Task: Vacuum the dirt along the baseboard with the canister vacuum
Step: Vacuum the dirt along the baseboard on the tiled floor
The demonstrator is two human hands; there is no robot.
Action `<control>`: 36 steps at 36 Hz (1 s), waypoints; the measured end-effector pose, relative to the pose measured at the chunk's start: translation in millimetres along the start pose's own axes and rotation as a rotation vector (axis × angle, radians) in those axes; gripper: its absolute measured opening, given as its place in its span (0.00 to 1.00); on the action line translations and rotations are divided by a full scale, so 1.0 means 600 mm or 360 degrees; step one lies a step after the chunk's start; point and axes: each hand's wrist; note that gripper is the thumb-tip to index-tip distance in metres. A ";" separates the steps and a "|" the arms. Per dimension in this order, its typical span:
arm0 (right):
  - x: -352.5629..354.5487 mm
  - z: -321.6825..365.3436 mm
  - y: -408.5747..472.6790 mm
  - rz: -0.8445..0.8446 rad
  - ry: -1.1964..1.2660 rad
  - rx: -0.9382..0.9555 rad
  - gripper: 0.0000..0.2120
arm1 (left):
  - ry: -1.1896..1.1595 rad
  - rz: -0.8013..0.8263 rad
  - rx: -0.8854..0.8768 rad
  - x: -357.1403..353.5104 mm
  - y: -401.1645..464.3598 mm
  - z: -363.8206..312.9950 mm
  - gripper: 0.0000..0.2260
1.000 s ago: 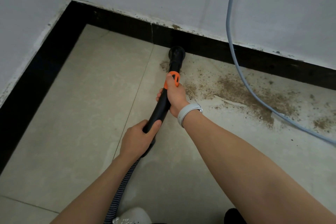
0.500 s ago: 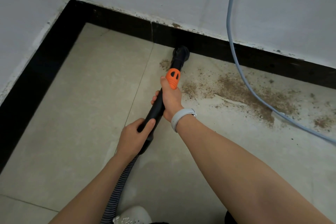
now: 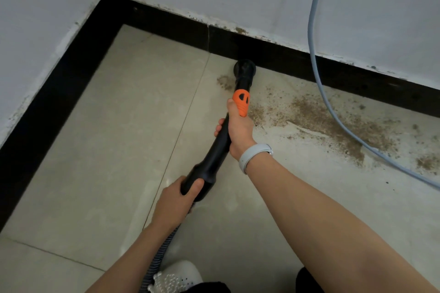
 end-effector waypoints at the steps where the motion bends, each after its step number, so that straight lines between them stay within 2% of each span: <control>1: 0.006 -0.001 -0.002 -0.0028 0.0029 0.0012 0.12 | 0.0060 0.0022 -0.0013 -0.001 0.001 -0.003 0.32; 5: 0.029 -0.013 -0.008 -0.0108 0.0110 0.0108 0.12 | 0.0240 0.0075 -0.0055 -0.004 0.003 -0.002 0.30; 9: 0.031 -0.032 -0.017 -0.0035 0.0167 0.0099 0.11 | 0.0210 0.0041 -0.0056 -0.004 0.006 0.004 0.31; 15: -0.007 -0.035 -0.013 -0.0082 -0.0082 0.0065 0.08 | 0.0097 -0.0051 -0.0046 0.007 0.000 0.001 0.33; 24: -0.083 -0.067 -0.034 0.0039 -0.0355 -0.0028 0.05 | -0.0157 -0.0277 0.0062 0.039 -0.038 0.018 0.31; 28: -0.071 -0.086 -0.044 0.0046 -0.0354 -0.0058 0.06 | -0.0147 -0.0221 0.0076 0.042 -0.058 0.031 0.31; 36: -0.011 -0.101 -0.058 -0.0050 -0.0149 -0.0039 0.06 | 0.0027 0.0066 -0.0004 0.045 -0.069 0.024 0.30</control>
Point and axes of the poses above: each hand's wrist, its own y-axis towards the middle knuckle, its own x-axis out of the back of the hand, z = x × y, and after that the axes turned 13 degrees about -x, right-handed
